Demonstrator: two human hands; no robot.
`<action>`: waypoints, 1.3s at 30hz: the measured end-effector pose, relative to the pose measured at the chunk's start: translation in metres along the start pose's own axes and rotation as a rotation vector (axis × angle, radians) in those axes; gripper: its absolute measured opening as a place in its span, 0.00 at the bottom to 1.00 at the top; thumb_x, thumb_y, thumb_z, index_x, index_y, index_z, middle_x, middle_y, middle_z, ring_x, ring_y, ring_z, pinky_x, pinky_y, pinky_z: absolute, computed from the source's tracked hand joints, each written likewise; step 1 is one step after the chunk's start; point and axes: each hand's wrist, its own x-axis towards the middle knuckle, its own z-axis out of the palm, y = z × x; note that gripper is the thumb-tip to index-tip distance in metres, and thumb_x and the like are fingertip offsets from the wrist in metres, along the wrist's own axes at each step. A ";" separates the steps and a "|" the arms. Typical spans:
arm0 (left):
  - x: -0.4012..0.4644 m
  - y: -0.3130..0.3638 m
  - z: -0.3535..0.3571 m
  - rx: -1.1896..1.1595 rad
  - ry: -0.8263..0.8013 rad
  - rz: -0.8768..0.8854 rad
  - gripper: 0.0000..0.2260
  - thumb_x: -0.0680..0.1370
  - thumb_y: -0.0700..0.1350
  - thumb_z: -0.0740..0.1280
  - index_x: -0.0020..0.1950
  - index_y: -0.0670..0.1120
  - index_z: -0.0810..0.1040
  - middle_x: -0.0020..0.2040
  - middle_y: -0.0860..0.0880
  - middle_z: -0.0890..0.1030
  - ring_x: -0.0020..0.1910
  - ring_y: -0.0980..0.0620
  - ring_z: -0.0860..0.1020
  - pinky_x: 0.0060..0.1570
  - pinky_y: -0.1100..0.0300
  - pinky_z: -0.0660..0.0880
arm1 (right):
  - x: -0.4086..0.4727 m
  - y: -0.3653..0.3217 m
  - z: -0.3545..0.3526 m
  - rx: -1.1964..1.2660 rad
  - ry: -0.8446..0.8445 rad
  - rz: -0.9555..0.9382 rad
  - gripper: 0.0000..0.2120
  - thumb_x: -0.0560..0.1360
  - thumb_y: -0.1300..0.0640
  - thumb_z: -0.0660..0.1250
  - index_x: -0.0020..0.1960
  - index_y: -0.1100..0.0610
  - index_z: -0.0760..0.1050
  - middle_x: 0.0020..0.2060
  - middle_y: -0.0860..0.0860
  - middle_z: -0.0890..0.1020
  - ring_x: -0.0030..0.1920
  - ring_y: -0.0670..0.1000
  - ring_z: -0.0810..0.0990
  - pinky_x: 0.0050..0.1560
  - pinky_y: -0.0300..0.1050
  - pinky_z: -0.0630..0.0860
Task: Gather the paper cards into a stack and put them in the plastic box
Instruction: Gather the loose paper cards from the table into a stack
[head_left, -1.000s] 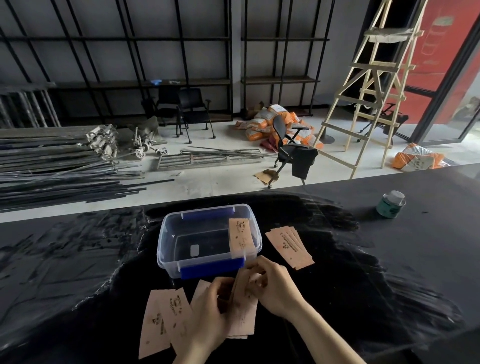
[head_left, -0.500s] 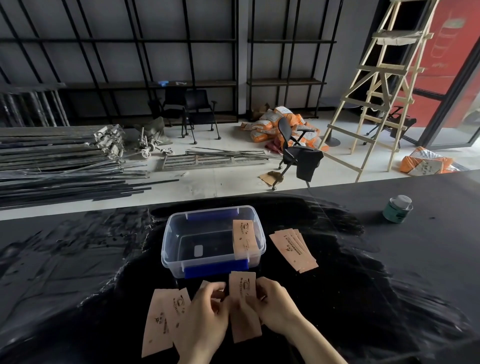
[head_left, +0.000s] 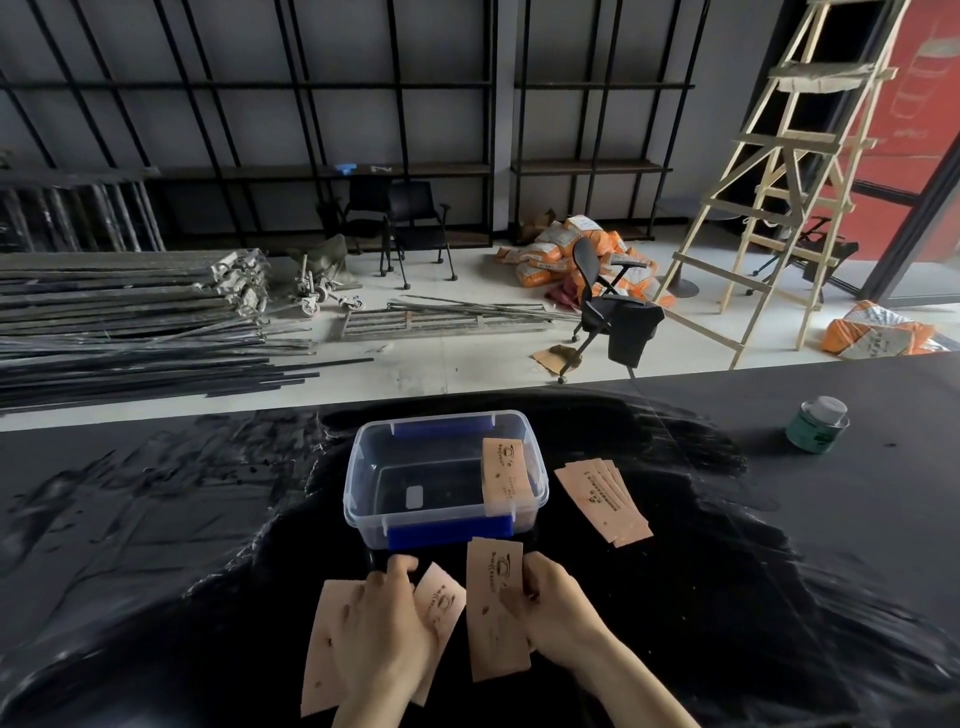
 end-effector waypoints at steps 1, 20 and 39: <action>0.002 -0.001 -0.003 -0.052 0.003 0.006 0.24 0.74 0.49 0.72 0.68 0.58 0.72 0.57 0.58 0.80 0.55 0.56 0.77 0.58 0.59 0.74 | 0.000 0.000 0.001 0.004 -0.002 -0.003 0.07 0.82 0.58 0.67 0.59 0.53 0.77 0.64 0.52 0.83 0.59 0.51 0.85 0.45 0.42 0.85; 0.015 0.006 0.008 -0.844 -0.150 -0.050 0.03 0.80 0.45 0.70 0.49 0.52 0.83 0.48 0.51 0.87 0.51 0.52 0.84 0.46 0.63 0.76 | -0.002 -0.014 0.007 0.054 0.085 -0.058 0.06 0.82 0.58 0.65 0.53 0.52 0.80 0.48 0.47 0.86 0.46 0.43 0.85 0.36 0.31 0.76; 0.000 -0.044 -0.011 0.044 0.090 -0.172 0.40 0.66 0.65 0.76 0.72 0.53 0.65 0.64 0.49 0.73 0.61 0.48 0.78 0.50 0.53 0.76 | 0.010 -0.028 0.039 0.166 -0.051 0.112 0.11 0.81 0.58 0.65 0.62 0.51 0.78 0.55 0.49 0.86 0.53 0.51 0.87 0.54 0.53 0.86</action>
